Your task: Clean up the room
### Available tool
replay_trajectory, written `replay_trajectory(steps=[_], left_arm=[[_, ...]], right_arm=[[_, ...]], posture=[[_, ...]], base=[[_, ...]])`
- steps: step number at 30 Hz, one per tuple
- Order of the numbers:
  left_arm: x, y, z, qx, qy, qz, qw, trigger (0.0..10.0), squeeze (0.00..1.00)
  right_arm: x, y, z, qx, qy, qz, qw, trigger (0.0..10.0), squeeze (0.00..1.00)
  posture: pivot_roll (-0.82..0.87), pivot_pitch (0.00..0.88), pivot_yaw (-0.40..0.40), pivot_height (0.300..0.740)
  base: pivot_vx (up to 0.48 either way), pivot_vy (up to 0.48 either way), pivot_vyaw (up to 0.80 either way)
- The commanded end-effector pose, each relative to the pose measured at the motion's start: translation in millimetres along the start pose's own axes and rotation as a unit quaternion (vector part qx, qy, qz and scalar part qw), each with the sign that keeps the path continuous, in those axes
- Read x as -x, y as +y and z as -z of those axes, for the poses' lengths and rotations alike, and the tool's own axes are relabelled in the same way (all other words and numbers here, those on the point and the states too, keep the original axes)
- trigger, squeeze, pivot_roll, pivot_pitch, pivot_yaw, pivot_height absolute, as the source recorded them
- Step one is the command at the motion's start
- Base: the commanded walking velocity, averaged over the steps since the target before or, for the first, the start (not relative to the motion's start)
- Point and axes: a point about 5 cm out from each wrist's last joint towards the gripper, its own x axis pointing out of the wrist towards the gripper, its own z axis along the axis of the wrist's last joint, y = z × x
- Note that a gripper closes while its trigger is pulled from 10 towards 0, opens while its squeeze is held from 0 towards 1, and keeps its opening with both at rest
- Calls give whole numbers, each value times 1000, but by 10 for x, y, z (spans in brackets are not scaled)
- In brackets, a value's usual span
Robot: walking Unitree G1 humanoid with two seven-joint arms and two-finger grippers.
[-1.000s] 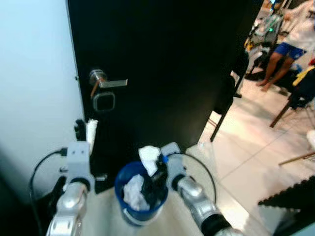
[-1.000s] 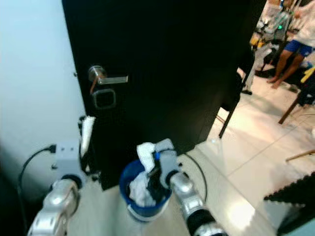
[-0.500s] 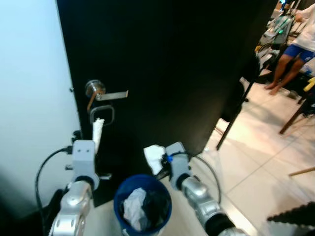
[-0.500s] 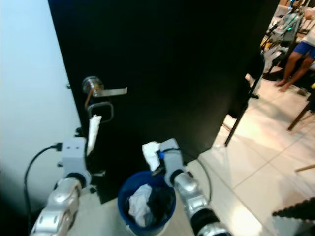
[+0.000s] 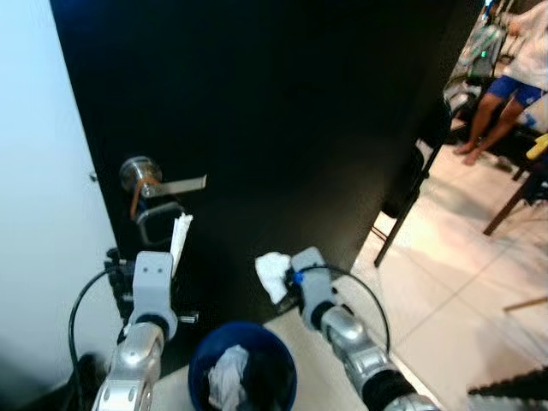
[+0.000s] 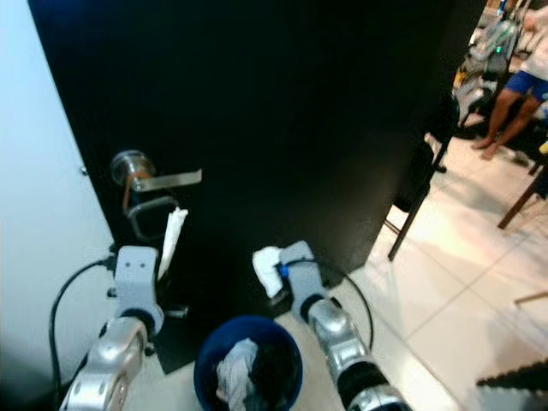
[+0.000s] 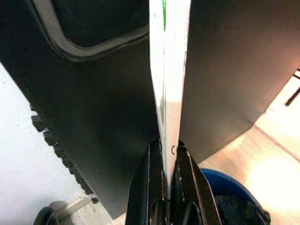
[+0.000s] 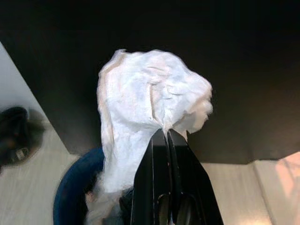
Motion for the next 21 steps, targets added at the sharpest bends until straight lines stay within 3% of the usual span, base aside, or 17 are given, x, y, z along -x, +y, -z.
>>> replay_trajectory(steps=[1,6,14,15,17,19,21], left_arm=[[16,1,105,-6,28,3,1000,10000,0],[58,-90,220,-29,52,65,996,10000,0],[89,-113,270,-40,60,87,994,10000,0],[120,-103,390,-50,88,92,991,10000,0],[120,-103,390,-50,88,92,991,10000,0],[168,10,636,-45,135,38,989,10000,0],[168,10,636,-45,135,38,989,10000,0]], right_arm=[[42,-9,122,6,27,0,1000,10000,0],[101,-39,264,28,63,-1,998,10000,0],[120,-41,308,28,72,-1,997,10000,0],[122,-11,335,29,79,-7,996,10000,0],[122,-11,335,29,79,-7,996,10000,0],[136,71,413,29,93,-24,995,10000,0],[136,71,413,29,93,-24,995,10000,0]], posture=[[107,0,-128,740],[106,0,-133,740],[110,0,-140,740],[110,0,-145,740],[110,0,-145,740],[105,1,-161,740],[105,1,-161,740]], base=[[0,0,0],[0,0,0],[0,0,0],[0,0,0],[0,0,0],[0,0,0],[0,0,0]])
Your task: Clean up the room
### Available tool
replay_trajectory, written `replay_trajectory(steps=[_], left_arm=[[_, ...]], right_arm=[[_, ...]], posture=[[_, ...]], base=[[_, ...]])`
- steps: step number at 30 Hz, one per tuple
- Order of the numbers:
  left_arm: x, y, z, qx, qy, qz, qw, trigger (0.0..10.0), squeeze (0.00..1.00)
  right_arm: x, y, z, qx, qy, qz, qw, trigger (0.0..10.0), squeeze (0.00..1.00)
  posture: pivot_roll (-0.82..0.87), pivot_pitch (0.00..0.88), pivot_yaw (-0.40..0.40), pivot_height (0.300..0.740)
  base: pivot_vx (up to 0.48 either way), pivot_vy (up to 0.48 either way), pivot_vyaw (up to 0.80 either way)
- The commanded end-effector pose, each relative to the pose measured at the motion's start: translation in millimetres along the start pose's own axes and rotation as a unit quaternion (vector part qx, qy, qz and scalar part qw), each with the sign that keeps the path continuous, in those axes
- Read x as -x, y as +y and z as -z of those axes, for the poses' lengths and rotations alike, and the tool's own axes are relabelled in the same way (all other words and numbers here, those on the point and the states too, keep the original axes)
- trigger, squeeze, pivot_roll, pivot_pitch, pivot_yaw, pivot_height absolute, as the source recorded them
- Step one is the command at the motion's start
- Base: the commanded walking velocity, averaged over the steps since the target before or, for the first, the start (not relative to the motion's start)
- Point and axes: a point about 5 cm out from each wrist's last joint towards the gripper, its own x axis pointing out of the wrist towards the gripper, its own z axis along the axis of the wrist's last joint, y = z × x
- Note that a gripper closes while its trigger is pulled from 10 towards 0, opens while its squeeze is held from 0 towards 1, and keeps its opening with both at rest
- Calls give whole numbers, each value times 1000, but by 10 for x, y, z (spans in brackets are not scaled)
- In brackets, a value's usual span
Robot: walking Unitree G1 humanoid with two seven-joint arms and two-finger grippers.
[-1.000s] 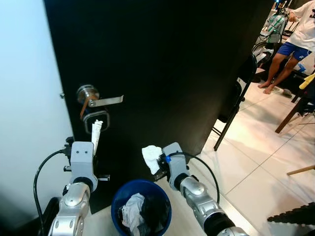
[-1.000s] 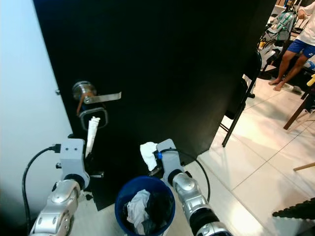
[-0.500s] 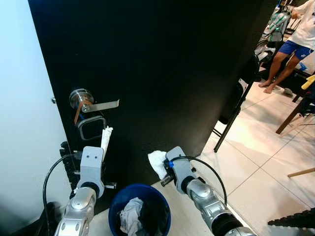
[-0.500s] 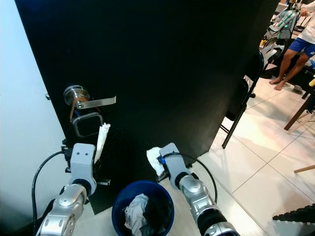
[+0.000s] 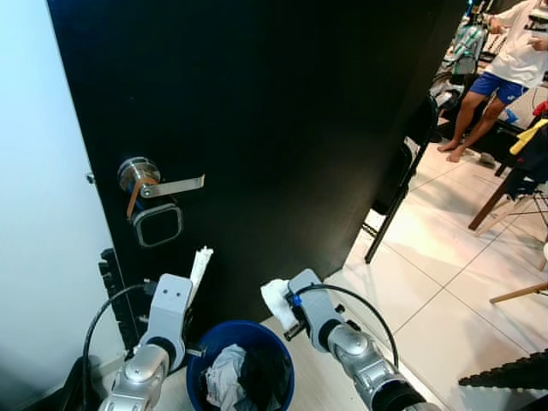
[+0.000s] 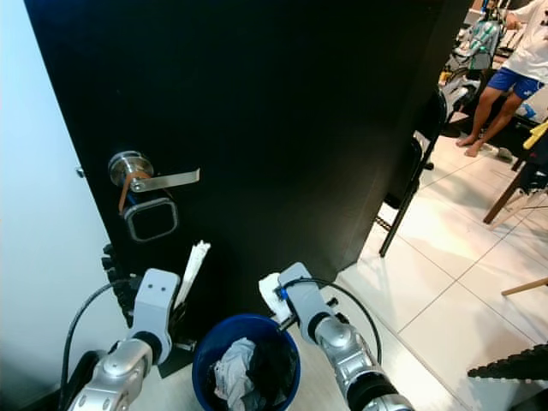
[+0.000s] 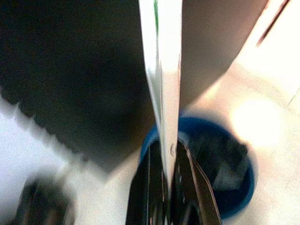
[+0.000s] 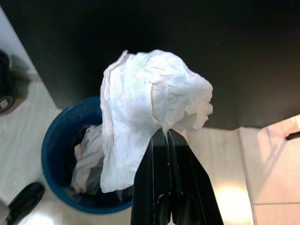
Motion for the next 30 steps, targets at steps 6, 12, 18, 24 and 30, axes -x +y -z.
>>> replay_trajectory(steps=[6,12,18,24,30], left_arm=[[14,21,115,9,20,-22,1000,10000,0],[42,10,221,6,35,-22,999,10000,0],[5,11,134,-24,13,-7,1000,10000,0],[-18,16,77,-22,0,-9,1000,10000,0],[-39,28,58,-60,1,6,998,10000,0]], right_arm=[[26,25,104,3,20,-8,1000,10000,0],[44,72,184,0,35,-31,999,10000,0],[-18,80,102,-60,31,-22,997,10000,0],[-38,69,46,-101,16,-17,995,10000,0],[-38,132,68,-103,19,-31,994,10000,0]], posture=[[105,2,-165,740],[102,11,-196,740],[114,16,-205,730],[119,24,-200,715],[126,41,-189,691]], base=[[0,0,0],[0,0,0],[0,0,0],[0,0,0],[0,0,0]])
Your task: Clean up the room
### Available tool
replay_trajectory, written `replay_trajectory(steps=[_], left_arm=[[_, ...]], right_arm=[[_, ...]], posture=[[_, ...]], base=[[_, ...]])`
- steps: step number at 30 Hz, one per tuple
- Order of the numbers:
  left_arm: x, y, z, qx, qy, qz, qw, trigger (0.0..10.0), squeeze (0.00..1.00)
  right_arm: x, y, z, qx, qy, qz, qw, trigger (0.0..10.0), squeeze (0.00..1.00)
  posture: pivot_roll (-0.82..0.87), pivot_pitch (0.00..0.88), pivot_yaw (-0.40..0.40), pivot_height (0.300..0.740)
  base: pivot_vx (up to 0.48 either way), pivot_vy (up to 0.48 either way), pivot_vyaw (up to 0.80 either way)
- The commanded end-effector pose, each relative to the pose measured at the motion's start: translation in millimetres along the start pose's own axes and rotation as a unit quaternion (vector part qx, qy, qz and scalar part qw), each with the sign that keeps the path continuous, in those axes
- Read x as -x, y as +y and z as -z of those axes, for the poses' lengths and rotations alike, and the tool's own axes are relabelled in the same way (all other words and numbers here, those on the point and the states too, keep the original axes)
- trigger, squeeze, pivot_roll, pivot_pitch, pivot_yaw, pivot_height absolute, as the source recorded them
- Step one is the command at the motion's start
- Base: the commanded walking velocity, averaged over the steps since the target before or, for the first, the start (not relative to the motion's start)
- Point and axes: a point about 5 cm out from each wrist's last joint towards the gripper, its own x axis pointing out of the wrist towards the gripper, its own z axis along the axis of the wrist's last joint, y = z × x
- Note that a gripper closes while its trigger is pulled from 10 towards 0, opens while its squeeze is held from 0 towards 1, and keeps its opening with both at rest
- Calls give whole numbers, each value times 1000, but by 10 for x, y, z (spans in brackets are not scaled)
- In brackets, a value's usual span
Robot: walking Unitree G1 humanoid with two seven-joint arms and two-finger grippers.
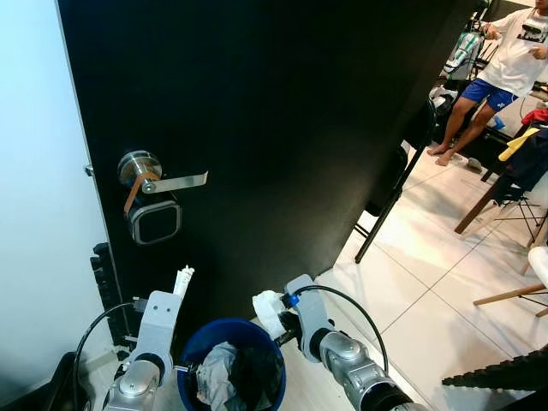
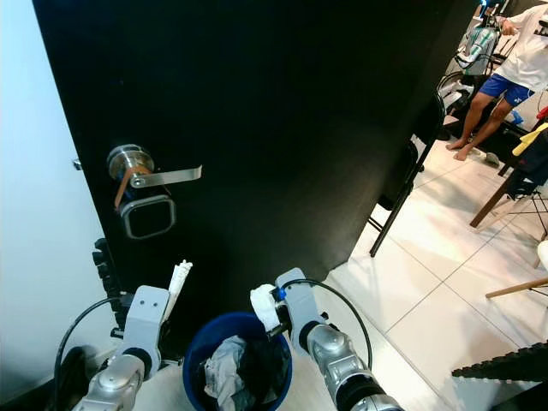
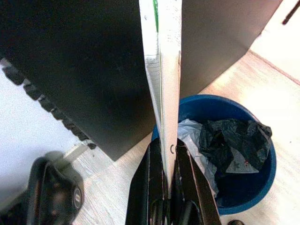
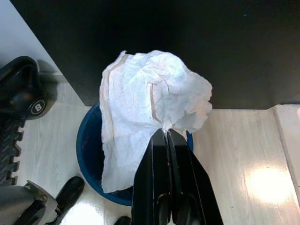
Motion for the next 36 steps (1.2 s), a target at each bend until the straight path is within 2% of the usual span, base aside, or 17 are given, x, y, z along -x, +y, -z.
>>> replay_trajectory(steps=[1,17,25,36], left_arm=[[-7,-4,18,-24,5,12,1000,10000,0],[-69,34,-26,-55,1,34,998,10000,0],[-124,82,-91,-71,-2,45,996,10000,0],[-126,130,-90,-93,-2,58,994,10000,0]], right_arm=[[19,2,69,-8,12,-1,1000,10000,0],[13,-1,74,-24,7,13,1000,10000,0],[11,35,95,-43,-1,26,999,10000,0],[15,75,137,-47,4,22,999,10000,0]], posture=[[126,41,-189,691],[135,33,-138,633],[145,40,-83,633],[151,75,-78,633]], base=[[0,0,0],[0,0,0],[0,0,0],[0,0,0]])
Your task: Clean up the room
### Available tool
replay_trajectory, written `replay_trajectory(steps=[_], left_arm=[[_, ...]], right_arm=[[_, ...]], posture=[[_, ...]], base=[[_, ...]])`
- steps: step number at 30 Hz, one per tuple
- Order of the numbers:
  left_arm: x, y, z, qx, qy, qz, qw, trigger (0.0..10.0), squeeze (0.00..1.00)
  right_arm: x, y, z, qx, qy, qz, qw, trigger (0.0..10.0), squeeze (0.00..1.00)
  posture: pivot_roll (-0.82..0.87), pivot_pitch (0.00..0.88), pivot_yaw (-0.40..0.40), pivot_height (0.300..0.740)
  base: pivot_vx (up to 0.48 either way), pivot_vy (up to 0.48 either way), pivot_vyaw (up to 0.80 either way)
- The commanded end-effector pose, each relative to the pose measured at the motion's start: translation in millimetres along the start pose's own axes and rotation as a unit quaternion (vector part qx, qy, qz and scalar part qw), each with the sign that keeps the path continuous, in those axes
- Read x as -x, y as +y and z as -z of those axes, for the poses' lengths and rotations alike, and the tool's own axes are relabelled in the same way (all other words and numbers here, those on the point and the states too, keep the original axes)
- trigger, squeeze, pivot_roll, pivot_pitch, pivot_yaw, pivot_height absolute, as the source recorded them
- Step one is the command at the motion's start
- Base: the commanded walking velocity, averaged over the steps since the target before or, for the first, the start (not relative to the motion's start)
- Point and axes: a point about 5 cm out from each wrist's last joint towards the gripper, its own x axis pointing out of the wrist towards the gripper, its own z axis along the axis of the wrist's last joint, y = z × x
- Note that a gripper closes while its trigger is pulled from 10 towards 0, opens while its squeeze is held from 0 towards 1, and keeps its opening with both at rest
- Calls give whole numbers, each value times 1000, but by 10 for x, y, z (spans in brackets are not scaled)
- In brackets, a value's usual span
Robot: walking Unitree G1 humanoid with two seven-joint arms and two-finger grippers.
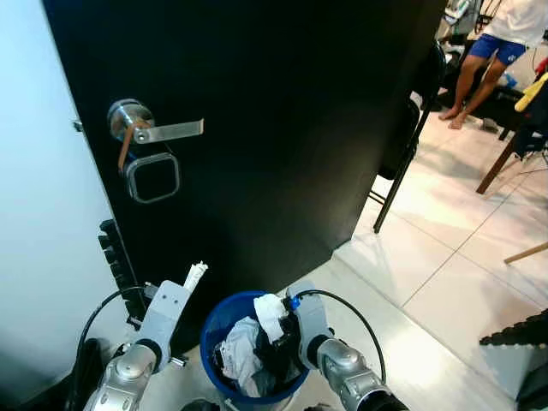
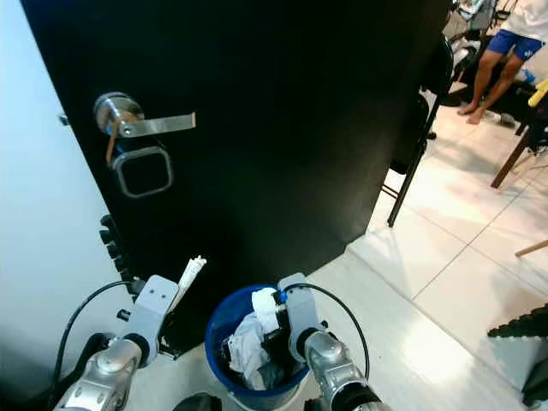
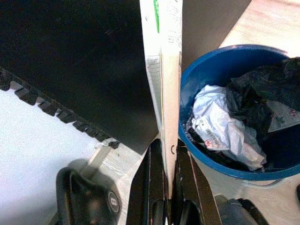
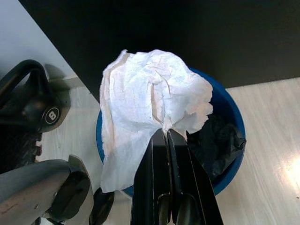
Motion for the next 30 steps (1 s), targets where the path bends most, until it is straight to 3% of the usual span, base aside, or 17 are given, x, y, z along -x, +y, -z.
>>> replay_trajectory(steps=[1,10,14,18,20,25,30], left_arm=[[-9,26,32,-23,7,11,1000,10000,0],[-31,50,54,-62,2,39,997,10000,0],[-61,-15,13,-94,-18,86,992,10000,0],[-79,-26,-4,-117,-25,90,989,10000,0],[-154,-43,-50,-157,-32,97,982,10000,0],[-236,-98,-156,-152,-44,105,982,10000,0],[-272,-138,-173,-160,-42,112,980,10000,0]], right_arm=[[3,17,27,1,4,-5,1000,10000,0],[-62,59,-100,38,3,-16,999,10000,0],[-98,59,-157,68,13,-12,998,10000,0],[-105,59,-169,77,17,-13,997,10000,0],[-123,50,-198,122,34,-21,992,10000,0],[-134,23,-224,152,47,-14,987,10000,0],[-141,5,-249,152,43,-1,987,10000,0]], posture=[[150,90,-83,623],[123,145,-104,623],[105,193,-110,623],[98,211,-109,623],[71,261,-111,623],[57,282,-114,623],[56,289,-115,623]], base=[[0,0,0],[0,0,0],[0,0,0],[0,0,0],[0,0,0],[0,0,0],[0,0,0]])
